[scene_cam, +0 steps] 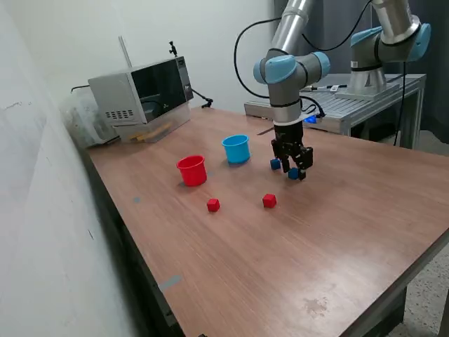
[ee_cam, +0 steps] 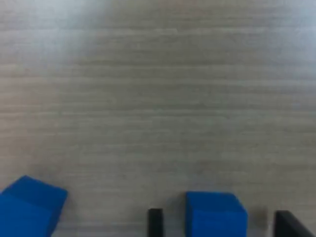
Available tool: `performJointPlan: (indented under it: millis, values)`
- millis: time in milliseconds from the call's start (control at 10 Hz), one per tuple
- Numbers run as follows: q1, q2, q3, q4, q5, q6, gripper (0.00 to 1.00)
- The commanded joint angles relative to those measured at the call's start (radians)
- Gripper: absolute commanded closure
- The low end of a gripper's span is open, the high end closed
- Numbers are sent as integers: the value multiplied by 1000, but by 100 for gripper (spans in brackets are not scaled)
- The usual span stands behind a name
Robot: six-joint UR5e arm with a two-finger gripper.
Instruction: Place red objects in the red bin, and blue objects in the blue bin.
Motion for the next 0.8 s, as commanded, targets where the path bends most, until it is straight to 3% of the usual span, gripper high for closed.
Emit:
performJointPlan:
  millis: [0, 300, 600, 700]
  values:
    - [-27, 2, -11, -2, -4, -16, 100]
    - [-51, -44, -11, 28, -10, -52, 100]
    - [-59, -219, -41, 203, -8, -88, 100]
    - [-104, -227, -80, 247, -8, -111, 100]
